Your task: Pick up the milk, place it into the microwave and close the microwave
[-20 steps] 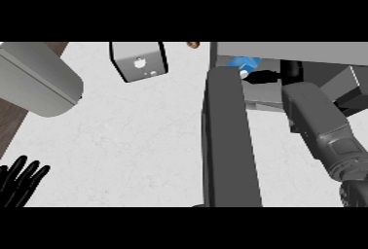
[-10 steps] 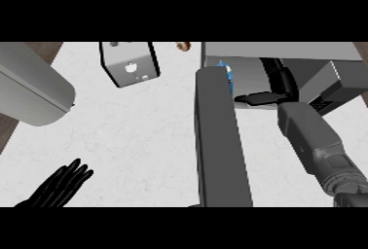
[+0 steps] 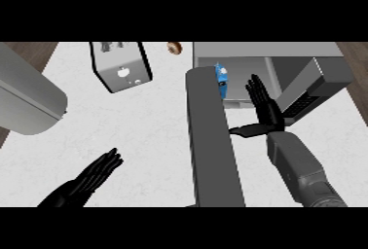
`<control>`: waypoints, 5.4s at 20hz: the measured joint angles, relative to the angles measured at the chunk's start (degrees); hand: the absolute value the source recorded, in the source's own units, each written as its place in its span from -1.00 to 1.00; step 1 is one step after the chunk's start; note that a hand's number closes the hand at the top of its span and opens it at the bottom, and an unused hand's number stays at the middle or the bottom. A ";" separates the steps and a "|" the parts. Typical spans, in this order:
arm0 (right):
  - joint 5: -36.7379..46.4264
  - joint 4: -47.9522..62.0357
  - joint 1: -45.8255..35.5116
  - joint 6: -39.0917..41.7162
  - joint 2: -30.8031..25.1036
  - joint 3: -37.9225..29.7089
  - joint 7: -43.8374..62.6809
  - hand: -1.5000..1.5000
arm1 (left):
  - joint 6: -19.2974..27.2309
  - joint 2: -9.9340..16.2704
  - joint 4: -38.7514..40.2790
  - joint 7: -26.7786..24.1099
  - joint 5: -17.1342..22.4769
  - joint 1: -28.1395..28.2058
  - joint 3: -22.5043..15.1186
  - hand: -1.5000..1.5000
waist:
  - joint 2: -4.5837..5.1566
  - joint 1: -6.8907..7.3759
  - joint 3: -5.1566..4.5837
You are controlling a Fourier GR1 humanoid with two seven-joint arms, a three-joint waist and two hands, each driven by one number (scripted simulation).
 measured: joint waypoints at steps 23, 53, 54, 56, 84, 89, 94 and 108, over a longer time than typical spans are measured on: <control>-5.86 -33.54 42.34 6.25 -6.47 5.60 0.58 -1.00 | 16.00 -0.55 24.46 -9.94 -19.12 -18.71 -15.12 1.00 | -0.28 -2.87 -0.22; -32.12 -88.48 62.34 21.91 -13.71 16.66 24.20 -1.00 | 64.53 0.88 44.84 -5.59 5.04 -45.08 -56.57 1.00 | 1.18 -8.10 -0.24; -32.63 -89.76 62.38 22.06 -13.88 17.05 24.91 -1.00 | 65.81 0.72 45.02 -5.53 5.89 -46.11 -56.73 1.00 | 1.22 -8.42 -0.27; -33.84 -91.44 62.31 22.47 -14.38 17.47 26.15 -1.00 | 68.44 0.38 45.31 -6.23 7.75 -47.49 -57.02 1.00 | 1.40 -8.94 -0.34; -44.56 -102.21 61.66 19.96 -18.86 17.01 37.18 -1.00 | 78.01 -0.66 61.32 -12.95 32.19 -69.91 -48.79 1.00 | 3.83 -14.30 -0.17; -46.24 -102.78 61.04 19.60 -19.46 16.14 37.81 -1.00 | 77.17 -0.66 61.48 -15.22 35.51 -69.75 -48.37 1.00 | 3.83 -14.61 -0.13; -47.96 -103.53 60.49 19.42 -19.94 15.74 38.44 -1.00 | 77.22 -0.66 61.18 -17.09 38.63 -69.41 -47.75 1.00 | 3.93 -15.08 -0.09; -51.94 -105.62 59.35 21.92 -22.48 16.18 40.03 -1.00 | 79.49 -0.68 61.64 -23.87 43.10 -69.43 -48.76 1.00 | 4.50 -15.78 -0.04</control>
